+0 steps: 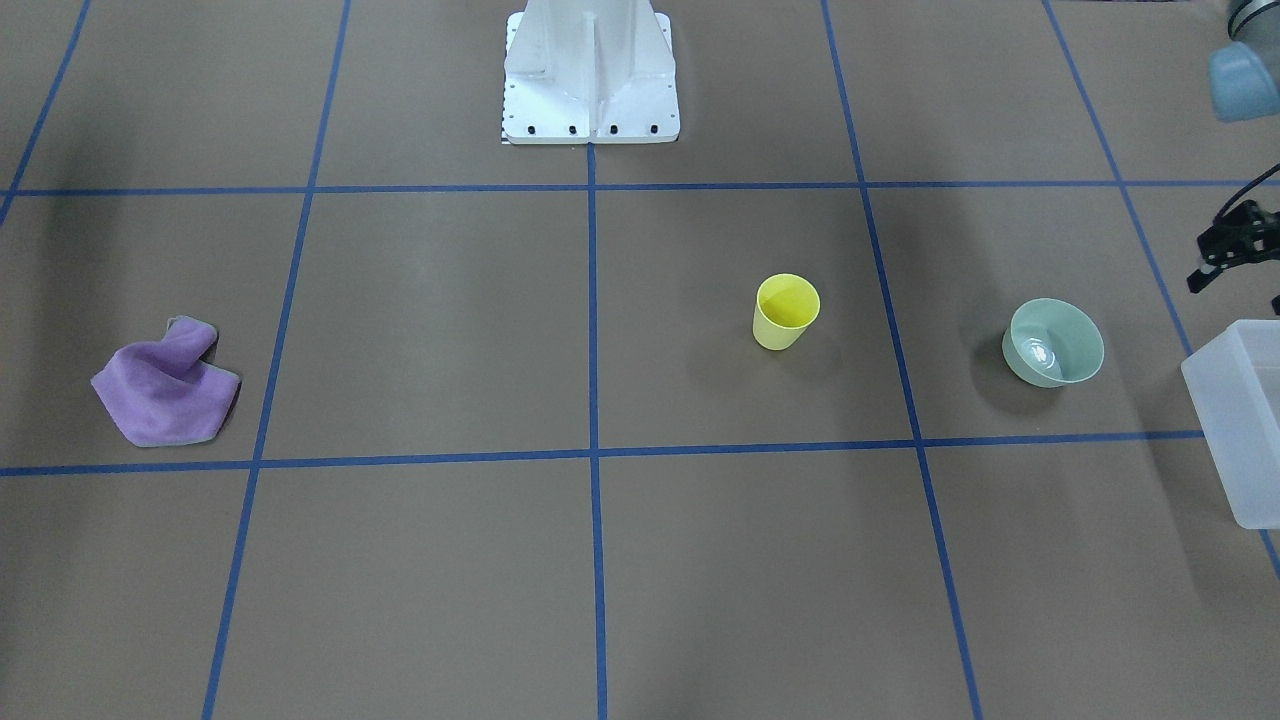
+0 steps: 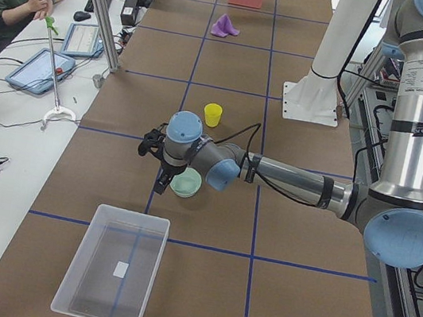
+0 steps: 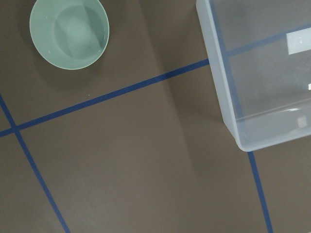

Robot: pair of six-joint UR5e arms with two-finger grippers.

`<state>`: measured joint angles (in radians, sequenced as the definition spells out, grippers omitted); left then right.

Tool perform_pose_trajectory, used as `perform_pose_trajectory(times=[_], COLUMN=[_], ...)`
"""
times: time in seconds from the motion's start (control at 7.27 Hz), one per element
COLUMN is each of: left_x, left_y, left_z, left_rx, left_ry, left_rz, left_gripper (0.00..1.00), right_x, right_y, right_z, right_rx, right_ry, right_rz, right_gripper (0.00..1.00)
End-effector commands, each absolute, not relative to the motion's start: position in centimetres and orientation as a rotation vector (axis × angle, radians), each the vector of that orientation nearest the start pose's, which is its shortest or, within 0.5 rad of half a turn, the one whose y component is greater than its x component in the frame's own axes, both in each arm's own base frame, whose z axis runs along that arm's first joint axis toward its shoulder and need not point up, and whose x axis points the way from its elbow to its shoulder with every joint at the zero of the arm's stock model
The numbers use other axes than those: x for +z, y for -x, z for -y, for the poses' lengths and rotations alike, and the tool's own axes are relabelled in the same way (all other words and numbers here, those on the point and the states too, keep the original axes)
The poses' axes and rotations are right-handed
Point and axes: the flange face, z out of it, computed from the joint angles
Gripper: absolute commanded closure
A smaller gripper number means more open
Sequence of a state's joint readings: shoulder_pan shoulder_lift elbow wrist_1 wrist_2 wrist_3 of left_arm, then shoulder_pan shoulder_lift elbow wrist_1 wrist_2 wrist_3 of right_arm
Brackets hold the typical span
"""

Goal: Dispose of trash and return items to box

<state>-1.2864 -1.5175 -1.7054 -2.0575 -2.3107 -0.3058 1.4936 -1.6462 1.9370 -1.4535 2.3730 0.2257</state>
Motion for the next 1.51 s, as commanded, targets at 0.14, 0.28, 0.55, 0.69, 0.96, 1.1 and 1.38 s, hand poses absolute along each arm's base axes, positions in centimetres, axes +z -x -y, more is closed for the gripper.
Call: perform_pose_trajectory(times=[0.14,0.28,0.55,0.69,0.96,1.1,1.38], left_x=[62.0,62.9,62.7,62.7,62.4,61.5,59.5], left_y=[-15.7,-17.0,-18.6,-19.2,-19.5,-19.4,-14.2], left_z=[49.3,49.8,49.6,49.4,49.3,49.0,50.0], left_rx=[0.167,0.175,0.168,0.18,0.188,0.203,0.156], left_ry=[-0.289,-0.296,-0.274,-0.27,-0.272,-0.286,-0.274], left_rz=[-0.849,-0.841,-0.85,-0.852,-0.857,-0.874,-0.977], left_gripper=[0.03,0.08,0.58,0.77,1.0,1.0,1.0], right_x=[46.0,46.0,45.9,46.0,46.0,46.0,46.0], right_y=[-1.0,-1.0,-1.0,-1.0,-0.9,-0.8,-0.7], right_z=[45.4,45.4,45.3,45.3,45.4,45.4,45.4], right_rx=[-0.026,-0.03,-0.03,-0.029,-0.032,-0.033,-0.036], right_ry=[-0.228,-0.23,-0.231,-0.233,-0.235,-0.234,-0.233], right_rz=[0.72,0.72,0.721,0.713,0.705,0.707,0.707], right_gripper=[0.0,0.0,0.0,0.0,0.0,0.0,0.0])
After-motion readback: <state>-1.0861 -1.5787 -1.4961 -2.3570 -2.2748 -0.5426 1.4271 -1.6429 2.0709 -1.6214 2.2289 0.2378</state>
